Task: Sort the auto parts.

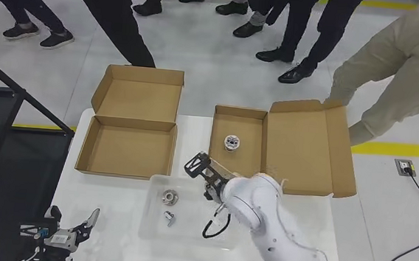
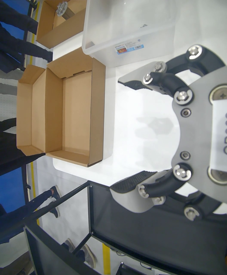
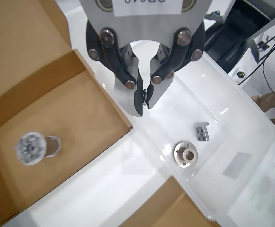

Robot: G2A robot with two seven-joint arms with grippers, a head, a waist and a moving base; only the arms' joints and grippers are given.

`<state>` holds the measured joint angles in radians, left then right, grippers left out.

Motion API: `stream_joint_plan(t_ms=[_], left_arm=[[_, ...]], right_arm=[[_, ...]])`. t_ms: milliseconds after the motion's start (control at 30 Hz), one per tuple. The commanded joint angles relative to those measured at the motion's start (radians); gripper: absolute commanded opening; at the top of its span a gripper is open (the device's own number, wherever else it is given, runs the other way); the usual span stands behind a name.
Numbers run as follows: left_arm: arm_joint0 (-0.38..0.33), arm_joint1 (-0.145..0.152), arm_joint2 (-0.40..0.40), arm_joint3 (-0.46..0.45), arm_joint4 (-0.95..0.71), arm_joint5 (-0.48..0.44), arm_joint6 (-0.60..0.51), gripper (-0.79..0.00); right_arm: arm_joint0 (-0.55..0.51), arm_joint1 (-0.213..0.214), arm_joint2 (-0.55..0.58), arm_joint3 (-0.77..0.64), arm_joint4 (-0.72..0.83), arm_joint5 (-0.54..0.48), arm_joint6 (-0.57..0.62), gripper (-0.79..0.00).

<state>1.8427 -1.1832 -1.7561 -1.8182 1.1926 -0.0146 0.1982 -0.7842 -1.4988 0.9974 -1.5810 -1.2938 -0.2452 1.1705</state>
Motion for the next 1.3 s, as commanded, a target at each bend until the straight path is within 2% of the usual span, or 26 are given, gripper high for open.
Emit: stream_joint_plan(t_ms=[0,100,200,533,700,800,900,1033,1167,1267], left_arm=[[0.0,0.0,0.0,0.0,0.0,0.0,0.0,0.0],[0.0,0.0,0.0,0.0,0.0,0.0,0.0,0.0],[0.0,0.0,0.0,0.0,0.0,0.0,0.0,0.0],[0.0,0.0,0.0,0.0,0.0,0.0,0.0,0.0],[0.0,0.0,0.0,0.0,0.0,0.0,0.0,0.0],[0.0,0.0,0.0,0.0,0.0,0.0,0.0,0.0],[0.0,0.0,0.0,0.0,0.0,0.0,0.0,0.0],[0.0,0.0,0.0,0.0,0.0,0.0,0.0,0.0],[0.0,0.0,0.0,0.0,0.0,0.0,0.0,0.0],[0.0,0.0,0.0,0.0,0.0,0.0,0.0,0.0]], right_arm=[[-0.019,0.009,0.036,-0.056,-0.007,-0.02,-0.032,-0.785],[-0.049,0.02,0.097,-0.104,0.004,-0.043,-0.118,-0.785],[-0.078,0.029,0.16,-0.115,0.081,-0.096,-0.248,-0.785],[-0.083,0.032,0.171,-0.113,0.087,-0.115,-0.262,-0.785],[-0.105,0.031,0.204,-0.048,0.161,-0.058,-0.387,-0.785],[-0.131,0.035,0.258,-0.008,0.289,-0.106,-0.489,-0.785],[-0.169,0.042,0.315,0.032,0.446,-0.218,-0.588,-0.785],[-0.206,0.056,0.397,0.154,0.722,-0.491,-0.708,-0.785],[-0.189,0.065,0.401,0.277,0.936,-0.693,-0.711,-0.785],[-0.157,0.071,0.378,0.343,1.058,-0.767,-0.681,-0.785]])
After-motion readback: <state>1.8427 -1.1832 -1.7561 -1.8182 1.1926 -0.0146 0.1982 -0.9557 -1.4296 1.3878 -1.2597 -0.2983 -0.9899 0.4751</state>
